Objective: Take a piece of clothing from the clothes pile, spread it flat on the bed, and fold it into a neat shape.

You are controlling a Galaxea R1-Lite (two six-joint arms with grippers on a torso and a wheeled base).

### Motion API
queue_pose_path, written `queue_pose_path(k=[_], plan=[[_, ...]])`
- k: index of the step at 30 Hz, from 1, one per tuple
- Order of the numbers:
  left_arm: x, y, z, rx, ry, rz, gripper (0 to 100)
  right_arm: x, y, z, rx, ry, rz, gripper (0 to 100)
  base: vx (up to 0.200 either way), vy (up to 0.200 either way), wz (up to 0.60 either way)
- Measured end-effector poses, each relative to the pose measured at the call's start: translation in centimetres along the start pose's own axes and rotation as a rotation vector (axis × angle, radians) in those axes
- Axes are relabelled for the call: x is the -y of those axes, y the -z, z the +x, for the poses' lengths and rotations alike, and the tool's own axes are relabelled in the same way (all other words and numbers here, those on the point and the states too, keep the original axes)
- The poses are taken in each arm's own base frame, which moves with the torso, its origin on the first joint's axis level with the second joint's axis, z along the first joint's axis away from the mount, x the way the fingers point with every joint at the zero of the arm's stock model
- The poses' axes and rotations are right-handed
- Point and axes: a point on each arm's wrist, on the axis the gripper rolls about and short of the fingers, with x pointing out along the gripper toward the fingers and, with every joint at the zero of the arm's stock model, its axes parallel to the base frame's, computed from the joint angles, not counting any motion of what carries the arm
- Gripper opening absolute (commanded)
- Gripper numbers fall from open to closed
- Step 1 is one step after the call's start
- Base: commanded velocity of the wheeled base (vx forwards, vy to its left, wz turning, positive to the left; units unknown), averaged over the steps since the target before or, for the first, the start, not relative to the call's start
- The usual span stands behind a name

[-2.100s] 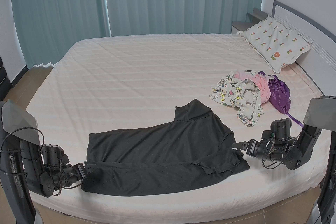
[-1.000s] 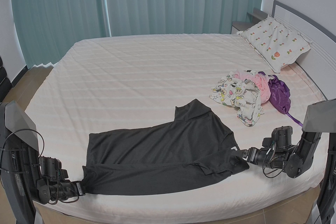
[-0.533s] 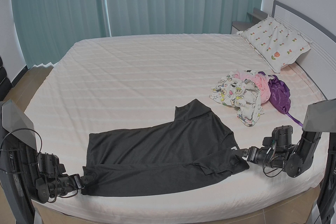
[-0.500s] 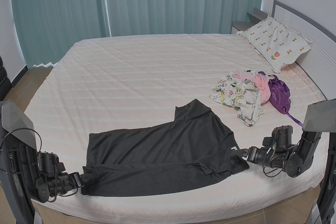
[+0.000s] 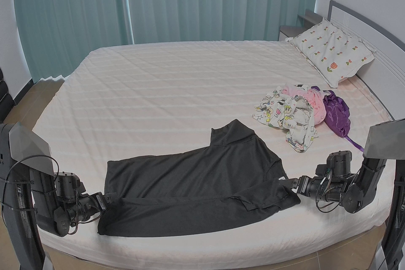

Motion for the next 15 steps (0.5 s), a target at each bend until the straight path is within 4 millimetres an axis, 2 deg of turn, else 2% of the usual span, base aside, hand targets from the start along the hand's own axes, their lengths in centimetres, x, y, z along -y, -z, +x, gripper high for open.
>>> queue_pose_path(k=[7, 15], plan=[[-0.5, -0.5, 2.3, 0.054, -0.063, -0.037, 0, 0.2, 0.1, 0.6, -0.009, 0.006, 0.002, 100, 0.000, 0.000, 0.00], [-0.7, -0.3, 2.7, 0.052, -0.068, -0.101, 0, 0.1, -1.0, 2.2, 0.018, -0.012, -0.017, 100, 0.000, 0.000, 0.00]])
